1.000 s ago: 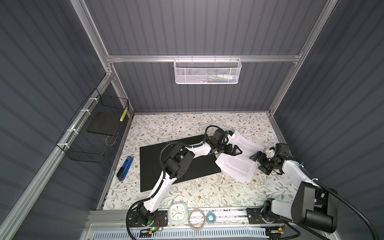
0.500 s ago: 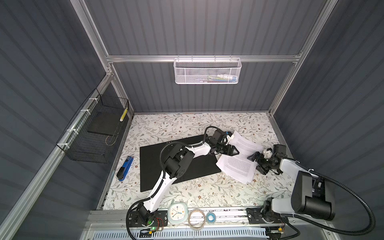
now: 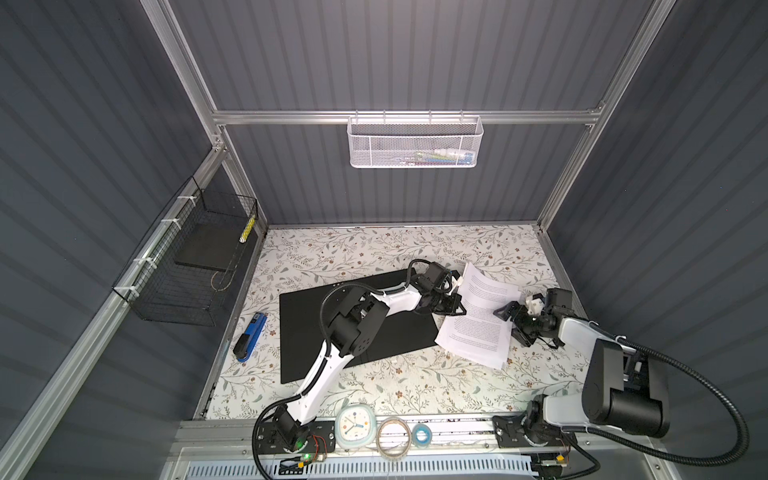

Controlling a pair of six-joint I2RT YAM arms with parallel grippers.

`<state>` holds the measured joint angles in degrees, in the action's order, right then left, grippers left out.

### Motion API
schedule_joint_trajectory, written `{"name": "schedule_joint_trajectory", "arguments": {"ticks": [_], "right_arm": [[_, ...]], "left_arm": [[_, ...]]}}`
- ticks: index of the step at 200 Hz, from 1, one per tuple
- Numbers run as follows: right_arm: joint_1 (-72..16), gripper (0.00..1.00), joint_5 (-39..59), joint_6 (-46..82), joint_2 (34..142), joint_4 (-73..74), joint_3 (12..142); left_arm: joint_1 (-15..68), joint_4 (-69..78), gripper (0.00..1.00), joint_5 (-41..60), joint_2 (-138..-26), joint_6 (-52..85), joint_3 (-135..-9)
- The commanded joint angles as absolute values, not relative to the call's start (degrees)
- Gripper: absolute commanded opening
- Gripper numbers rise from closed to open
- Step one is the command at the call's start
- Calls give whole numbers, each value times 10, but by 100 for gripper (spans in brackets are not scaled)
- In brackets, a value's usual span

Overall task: Put the files into the folder
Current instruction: 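Raise the white paper stack upright with both grippers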

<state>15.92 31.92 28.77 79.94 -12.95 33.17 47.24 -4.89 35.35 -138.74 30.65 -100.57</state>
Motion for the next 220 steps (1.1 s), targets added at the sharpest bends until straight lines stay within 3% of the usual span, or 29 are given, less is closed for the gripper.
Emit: {"name": "schedule_joint_trajectory", "arguments": {"ticks": [1,48,97,145,194,220], "right_arm": [[161,87,301,271,785,-184,324],[167,88,318,244,726,-241,341],[163,89,454,248,630,-226,360],[90,89,504,303,572,-91,347],[32,90,582,328,607,56,371],[16,91,635,393,634,207,346]], "left_arm": [[463,-106,0,344,-1365,312,-988],[432,-99,0,370,-1304,323,-962],[397,-97,0,393,-1213,319,-925],[374,-60,0,441,-1116,336,-867],[366,-45,0,470,-993,331,-793],[362,-40,0,487,-930,333,-769]]}}
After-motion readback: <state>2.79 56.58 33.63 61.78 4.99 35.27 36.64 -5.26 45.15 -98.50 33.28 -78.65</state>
